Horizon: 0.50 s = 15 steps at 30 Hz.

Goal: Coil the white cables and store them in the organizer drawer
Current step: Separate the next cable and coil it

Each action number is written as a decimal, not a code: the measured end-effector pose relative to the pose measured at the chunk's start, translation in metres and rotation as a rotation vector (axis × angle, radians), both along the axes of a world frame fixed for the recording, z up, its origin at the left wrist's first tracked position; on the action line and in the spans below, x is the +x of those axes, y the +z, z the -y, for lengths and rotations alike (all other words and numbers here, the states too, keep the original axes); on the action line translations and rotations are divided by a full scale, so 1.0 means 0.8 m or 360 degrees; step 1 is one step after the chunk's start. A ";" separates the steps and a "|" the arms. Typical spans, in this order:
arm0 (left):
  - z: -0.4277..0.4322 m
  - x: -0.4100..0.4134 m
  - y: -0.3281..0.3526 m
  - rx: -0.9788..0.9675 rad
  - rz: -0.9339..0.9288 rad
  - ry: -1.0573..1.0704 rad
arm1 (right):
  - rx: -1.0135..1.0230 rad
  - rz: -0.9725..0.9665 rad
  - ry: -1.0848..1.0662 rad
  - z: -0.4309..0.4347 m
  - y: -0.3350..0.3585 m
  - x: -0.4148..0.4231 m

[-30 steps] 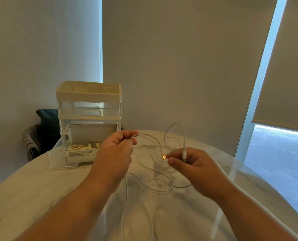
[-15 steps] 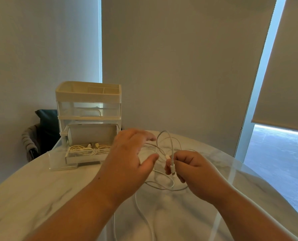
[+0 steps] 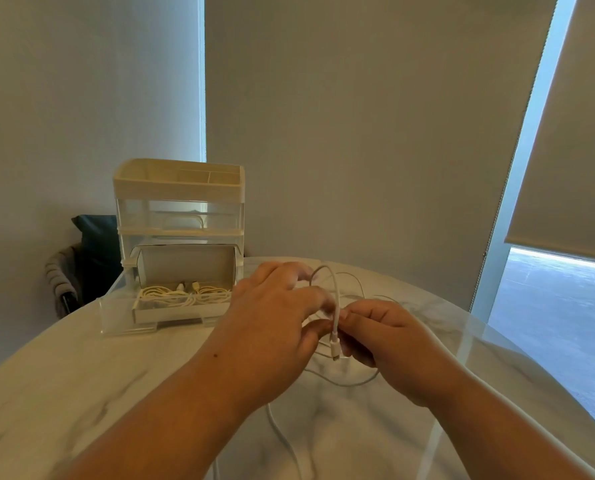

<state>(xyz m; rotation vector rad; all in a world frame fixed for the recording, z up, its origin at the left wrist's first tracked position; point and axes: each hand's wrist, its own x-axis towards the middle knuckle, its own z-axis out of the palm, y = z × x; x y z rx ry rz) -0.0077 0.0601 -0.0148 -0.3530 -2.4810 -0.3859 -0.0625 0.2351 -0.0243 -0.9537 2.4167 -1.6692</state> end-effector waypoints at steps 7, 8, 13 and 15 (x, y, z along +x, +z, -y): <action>0.007 -0.006 -0.003 0.0537 0.0108 -0.0076 | -0.0385 0.0165 -0.0125 -0.003 0.001 -0.006; 0.007 -0.005 -0.001 0.0655 0.0104 -0.0091 | -0.0429 0.0192 -0.0186 -0.005 0.001 -0.010; 0.000 -0.003 0.002 0.1179 0.0121 -0.0203 | -0.0381 0.0252 -0.0322 -0.006 0.000 -0.014; -0.002 -0.003 0.001 0.1325 0.0179 -0.0235 | -0.0347 0.0259 -0.0325 -0.005 0.000 -0.012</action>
